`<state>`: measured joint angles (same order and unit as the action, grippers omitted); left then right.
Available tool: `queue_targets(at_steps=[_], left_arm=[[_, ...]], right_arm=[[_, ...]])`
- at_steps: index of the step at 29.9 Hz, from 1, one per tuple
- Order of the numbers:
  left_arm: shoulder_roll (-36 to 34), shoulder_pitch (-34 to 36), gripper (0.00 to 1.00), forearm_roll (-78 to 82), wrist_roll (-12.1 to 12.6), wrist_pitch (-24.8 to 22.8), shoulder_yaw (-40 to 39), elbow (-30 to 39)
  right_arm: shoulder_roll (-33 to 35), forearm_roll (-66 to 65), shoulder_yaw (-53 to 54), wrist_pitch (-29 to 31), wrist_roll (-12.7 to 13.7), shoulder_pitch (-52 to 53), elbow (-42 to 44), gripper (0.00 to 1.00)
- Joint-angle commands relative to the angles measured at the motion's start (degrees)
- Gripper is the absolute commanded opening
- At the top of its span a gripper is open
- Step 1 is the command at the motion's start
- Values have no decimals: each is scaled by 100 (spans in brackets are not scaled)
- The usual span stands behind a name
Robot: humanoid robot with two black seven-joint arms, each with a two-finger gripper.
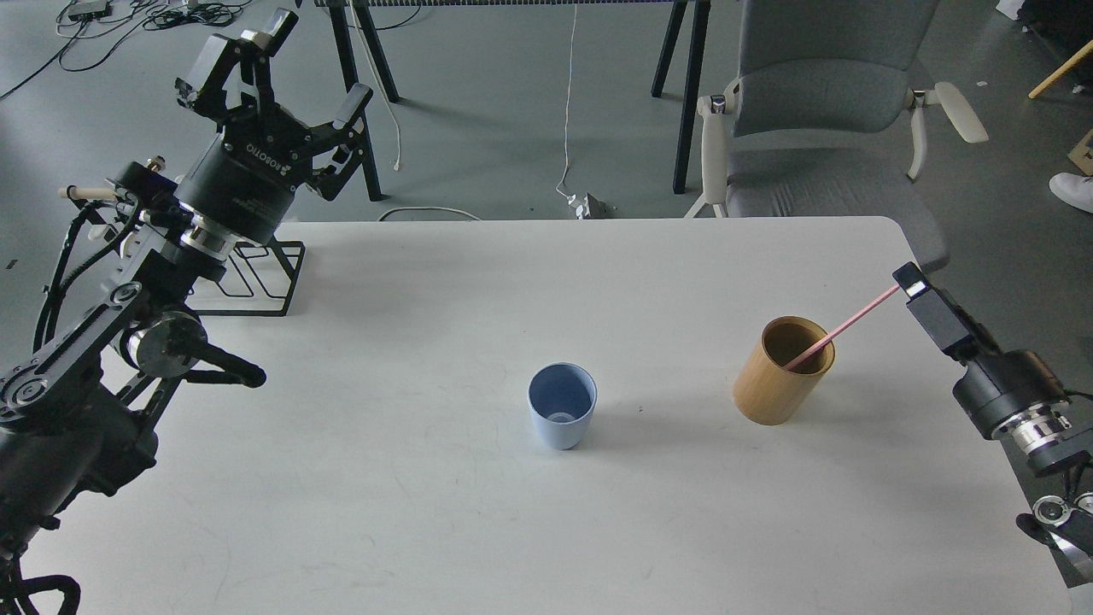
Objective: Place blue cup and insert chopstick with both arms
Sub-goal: 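Reach the right gripper to the pink stick in the tan cup and grasp it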
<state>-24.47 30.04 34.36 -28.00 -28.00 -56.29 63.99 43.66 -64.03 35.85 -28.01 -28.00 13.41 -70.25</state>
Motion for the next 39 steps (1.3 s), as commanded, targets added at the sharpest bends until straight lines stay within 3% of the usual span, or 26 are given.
queue_targets(at_steps=[1,9,19,25,39], left_arm=[[48,-42,95,-8,0,0,12,-27],[66,-112,96,-17,0,0,21,-44],[180,-235,97,-17,0,0,12,-132],[180,-236,97,-17,0,0,12,-141],[285,-244,97,-17,0,0,12,-150]], right_arm=[[-392,-162,1,1,0,56,362,91],[-613,-461,-192,1,0,83,512,70],[-604,-593,-492,1,0,206,495,65],[-542,-646,-544,1,0,276,504,51],[-358,-646,-1379,1,0,891,671,49]])
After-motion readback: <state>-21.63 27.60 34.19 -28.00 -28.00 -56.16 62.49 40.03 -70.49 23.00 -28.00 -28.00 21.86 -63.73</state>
